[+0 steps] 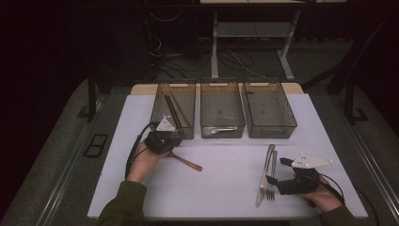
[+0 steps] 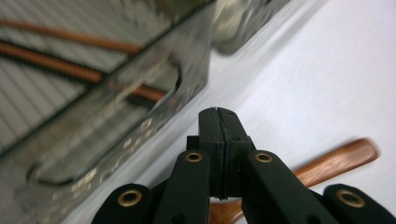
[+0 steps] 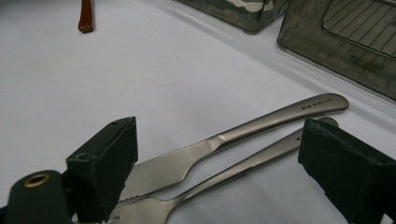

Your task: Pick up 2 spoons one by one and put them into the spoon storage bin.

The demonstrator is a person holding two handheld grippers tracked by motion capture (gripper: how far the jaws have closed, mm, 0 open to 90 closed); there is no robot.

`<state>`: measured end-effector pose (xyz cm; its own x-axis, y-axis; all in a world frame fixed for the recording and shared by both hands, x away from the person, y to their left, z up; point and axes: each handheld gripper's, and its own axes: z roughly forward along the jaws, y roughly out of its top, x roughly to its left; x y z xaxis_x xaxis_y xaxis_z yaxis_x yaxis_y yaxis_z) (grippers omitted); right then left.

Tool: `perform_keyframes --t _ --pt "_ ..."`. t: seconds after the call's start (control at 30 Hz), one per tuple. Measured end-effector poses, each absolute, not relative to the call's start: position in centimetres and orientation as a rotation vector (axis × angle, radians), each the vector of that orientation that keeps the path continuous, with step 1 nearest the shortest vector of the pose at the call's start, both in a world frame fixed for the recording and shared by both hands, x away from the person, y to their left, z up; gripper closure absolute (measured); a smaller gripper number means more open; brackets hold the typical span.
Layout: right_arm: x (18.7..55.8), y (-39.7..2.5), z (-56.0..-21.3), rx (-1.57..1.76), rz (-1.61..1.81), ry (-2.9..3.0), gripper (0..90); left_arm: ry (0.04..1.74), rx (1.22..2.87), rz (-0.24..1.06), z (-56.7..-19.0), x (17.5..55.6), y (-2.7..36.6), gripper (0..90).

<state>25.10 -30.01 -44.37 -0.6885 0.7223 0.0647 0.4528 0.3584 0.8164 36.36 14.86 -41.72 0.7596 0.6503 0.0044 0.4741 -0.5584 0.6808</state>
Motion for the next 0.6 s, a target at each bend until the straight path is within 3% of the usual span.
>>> perform_keyframes --t 0.6 --pt "25.1 -30.0 -44.4 1.04 1.24 2.32 11.8 0.957 2.326 0.391 -43.4 37.4 17.0 88.5"
